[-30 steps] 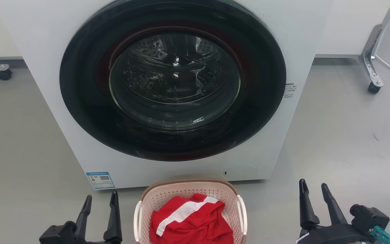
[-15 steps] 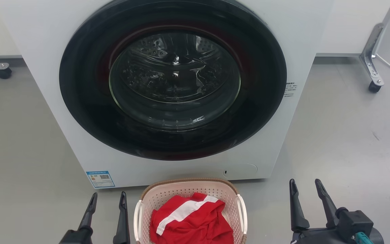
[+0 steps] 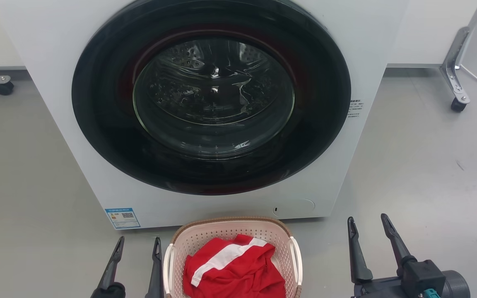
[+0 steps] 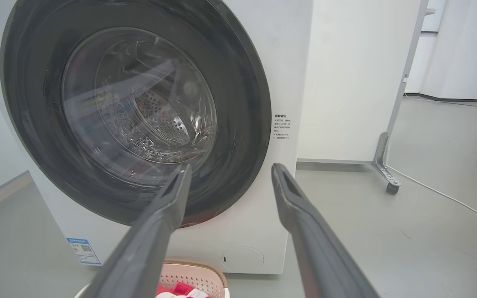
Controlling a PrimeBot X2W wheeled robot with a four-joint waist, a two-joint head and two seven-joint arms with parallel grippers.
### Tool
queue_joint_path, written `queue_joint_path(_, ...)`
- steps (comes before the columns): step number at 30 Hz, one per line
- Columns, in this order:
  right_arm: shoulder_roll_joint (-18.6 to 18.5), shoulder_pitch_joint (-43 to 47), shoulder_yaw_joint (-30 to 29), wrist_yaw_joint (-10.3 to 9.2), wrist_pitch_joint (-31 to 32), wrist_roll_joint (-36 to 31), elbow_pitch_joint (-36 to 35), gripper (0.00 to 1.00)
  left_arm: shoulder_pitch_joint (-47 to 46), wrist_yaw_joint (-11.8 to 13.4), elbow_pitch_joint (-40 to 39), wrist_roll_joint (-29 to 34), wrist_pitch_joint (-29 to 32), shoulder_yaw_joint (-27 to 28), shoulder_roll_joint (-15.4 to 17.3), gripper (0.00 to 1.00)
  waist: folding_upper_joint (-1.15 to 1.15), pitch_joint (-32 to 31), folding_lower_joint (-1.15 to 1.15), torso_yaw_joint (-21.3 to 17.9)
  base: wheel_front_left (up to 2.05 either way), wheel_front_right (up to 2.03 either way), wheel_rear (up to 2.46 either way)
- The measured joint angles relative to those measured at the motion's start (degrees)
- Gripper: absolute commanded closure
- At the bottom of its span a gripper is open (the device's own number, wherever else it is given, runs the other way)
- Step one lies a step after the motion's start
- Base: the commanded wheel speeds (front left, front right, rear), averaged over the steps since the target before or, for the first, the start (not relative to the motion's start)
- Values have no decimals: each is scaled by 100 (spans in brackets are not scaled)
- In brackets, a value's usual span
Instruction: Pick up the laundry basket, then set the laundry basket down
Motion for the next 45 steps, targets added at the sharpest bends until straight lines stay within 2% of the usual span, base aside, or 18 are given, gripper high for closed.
queue_joint_path(33, 9, 97, -41, 0, 0, 5, -14, 0, 21, -9, 7, -13, 0, 51, -41, 0, 0, -12, 0, 13, 0, 0, 0)
queue_joint_path(45, 14, -77, -108, 34, 0, 142, -77, 0, -333, -58, -143, 2, 0, 67, -47, 0, 0, 430, 0, 56, 0, 0, 0)
